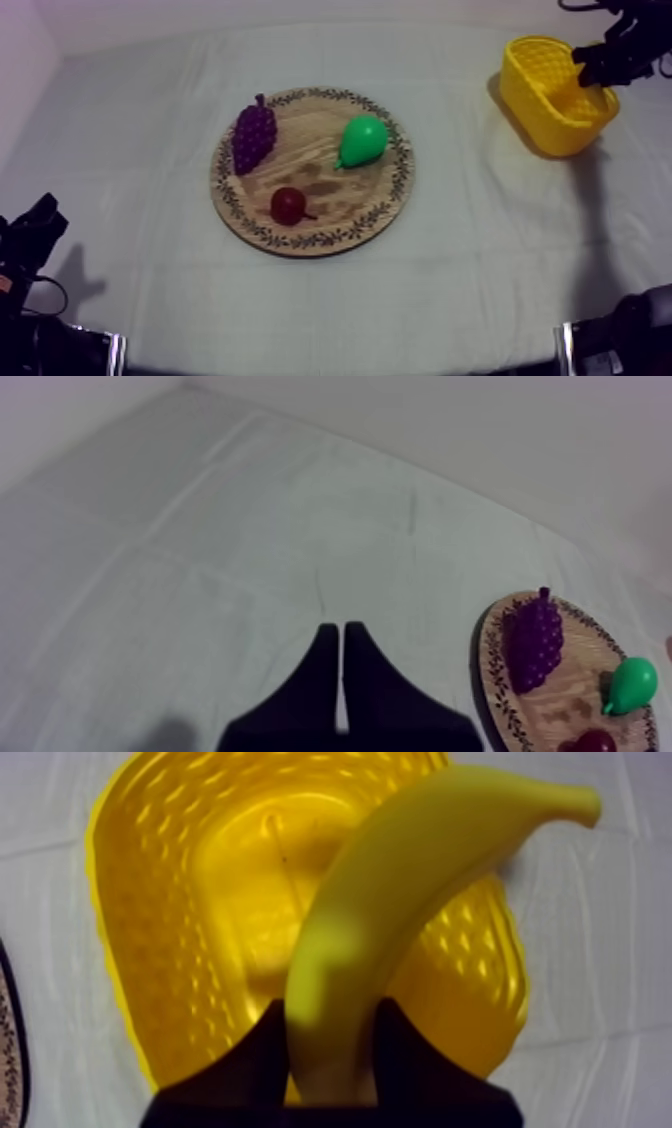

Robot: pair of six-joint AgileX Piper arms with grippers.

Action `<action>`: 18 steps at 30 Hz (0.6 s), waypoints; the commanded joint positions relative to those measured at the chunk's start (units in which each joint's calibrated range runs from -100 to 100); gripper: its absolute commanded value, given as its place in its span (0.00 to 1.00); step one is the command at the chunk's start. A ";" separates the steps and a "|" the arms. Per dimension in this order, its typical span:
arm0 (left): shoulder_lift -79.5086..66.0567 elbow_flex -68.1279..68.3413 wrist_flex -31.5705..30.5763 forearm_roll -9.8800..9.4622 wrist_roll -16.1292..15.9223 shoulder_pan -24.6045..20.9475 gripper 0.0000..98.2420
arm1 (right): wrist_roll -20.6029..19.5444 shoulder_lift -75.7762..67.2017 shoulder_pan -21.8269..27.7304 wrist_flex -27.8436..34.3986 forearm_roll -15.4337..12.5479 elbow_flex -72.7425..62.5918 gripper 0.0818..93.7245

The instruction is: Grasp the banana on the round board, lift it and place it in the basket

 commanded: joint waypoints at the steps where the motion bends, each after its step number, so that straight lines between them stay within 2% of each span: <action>1: -0.05 -0.01 -0.01 -0.03 0.01 -0.01 0.00 | 0.06 0.78 -0.10 -0.43 0.17 -0.46 0.20; 12: -0.05 -0.01 -0.01 -0.03 0.00 -0.01 0.00 | 1.00 2.99 -1.53 -5.81 -0.82 0.56 0.39; 16: -0.05 -0.01 -0.01 -0.03 0.01 -0.01 0.00 | 1.26 2.66 -2.74 -7.54 -0.79 2.32 0.41; 18: -0.05 -0.01 -0.01 -0.03 0.01 -0.01 0.00 | 0.74 2.28 -3.19 -8.29 -0.39 3.01 0.38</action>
